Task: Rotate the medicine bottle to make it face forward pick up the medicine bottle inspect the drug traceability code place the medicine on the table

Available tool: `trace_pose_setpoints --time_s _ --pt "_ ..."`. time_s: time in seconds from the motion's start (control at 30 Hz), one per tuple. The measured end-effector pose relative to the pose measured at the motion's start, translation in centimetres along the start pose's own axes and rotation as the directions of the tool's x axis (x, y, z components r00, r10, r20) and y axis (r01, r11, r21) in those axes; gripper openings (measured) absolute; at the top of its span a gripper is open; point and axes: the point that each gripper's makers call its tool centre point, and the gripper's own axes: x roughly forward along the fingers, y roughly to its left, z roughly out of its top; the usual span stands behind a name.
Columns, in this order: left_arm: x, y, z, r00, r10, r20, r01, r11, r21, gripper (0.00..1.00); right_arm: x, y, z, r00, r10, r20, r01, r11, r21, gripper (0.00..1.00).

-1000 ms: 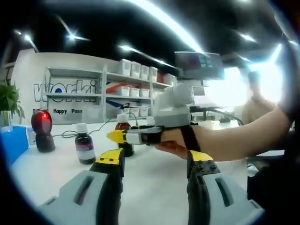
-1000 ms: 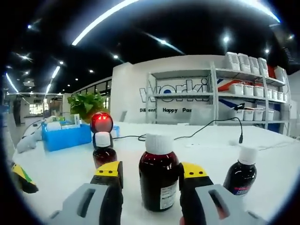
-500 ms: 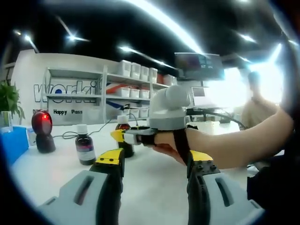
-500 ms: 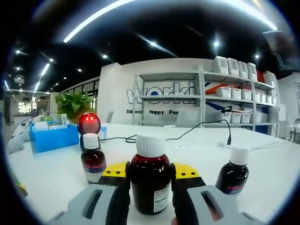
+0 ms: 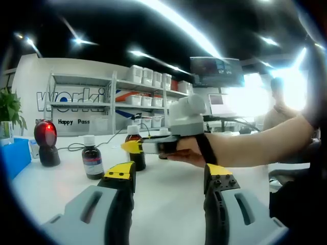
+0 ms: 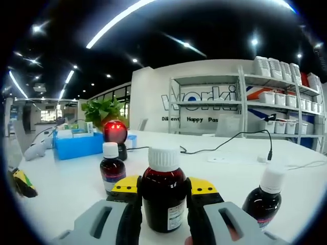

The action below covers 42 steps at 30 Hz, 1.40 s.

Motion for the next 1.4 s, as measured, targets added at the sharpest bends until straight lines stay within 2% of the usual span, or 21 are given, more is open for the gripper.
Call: trace_pose_setpoints --time_s 0.2,0.47,0.67,0.77,0.83,0.87,0.93,0.97,1.07,1.17,1.27,1.4 --pt "0.0 0.0 -0.1 1.0 -0.002 -0.005 0.002 1.0 0.001 0.45 0.4 0.0 0.0 0.991 0.132 -0.006 -0.132 0.991 0.007 0.29" --pt "0.1 -0.2 -0.1 1.0 -0.005 -0.01 0.005 1.0 0.003 0.45 0.2 0.8 0.0 0.957 0.289 -0.009 -0.289 0.957 -0.013 0.29" --pt "0.1 -0.1 -0.2 1.0 -0.005 -0.013 0.005 1.0 0.003 0.45 0.2 0.8 0.0 0.948 0.318 0.0 -0.318 0.948 -0.01 0.29" --pt "0.1 0.0 -0.2 1.0 -0.005 -0.013 0.005 1.0 0.004 0.45 0.2 0.9 0.0 0.95 0.313 -0.002 -0.313 0.95 0.003 0.3" --pt "0.1 0.0 -0.2 1.0 -0.004 -0.012 0.004 1.0 0.003 0.45 0.2 0.8 -0.3 0.956 0.293 -0.014 -0.293 0.956 0.02 0.31" --pt "0.1 0.0 -0.2 1.0 -0.003 -0.011 0.003 1.0 0.002 0.45 0.2 0.5 -0.2 0.966 0.257 0.005 -0.257 0.965 0.044 0.32" --pt "0.1 0.1 -0.2 1.0 -0.001 -0.009 0.001 1.0 0.001 0.45 -0.1 0.5 -0.2 0.974 0.227 0.016 -0.228 0.972 0.065 0.38" --pt "0.1 0.0 -0.1 1.0 -0.001 -0.009 0.001 1.0 0.001 0.45 0.0 0.0 0.0 0.981 0.191 0.037 -0.193 0.976 0.1 0.4" --pt "0.1 -0.1 -0.1 1.0 -0.003 -0.008 0.003 1.0 0.001 0.45 -0.2 -0.1 -0.1 0.99 0.136 0.037 -0.139 0.987 0.081 0.4" --pt "0.1 0.0 0.0 1.0 0.0 -0.003 0.0 1.0 0.003 0.45 -0.6 0.1 0.2 0.997 0.056 0.045 -0.057 0.998 0.011 0.44" --pt "-0.1 0.2 0.2 1.0 0.008 0.009 -0.008 1.0 -0.002 0.45 -1.1 0.5 1.0 0.997 -0.024 0.077 0.02 0.998 0.052 0.45" --pt "-0.1 0.3 0.3 1.0 0.015 0.016 -0.015 1.0 -0.006 0.45 -1.1 0.1 0.7 0.984 -0.171 0.048 0.171 0.985 -0.001 0.45"
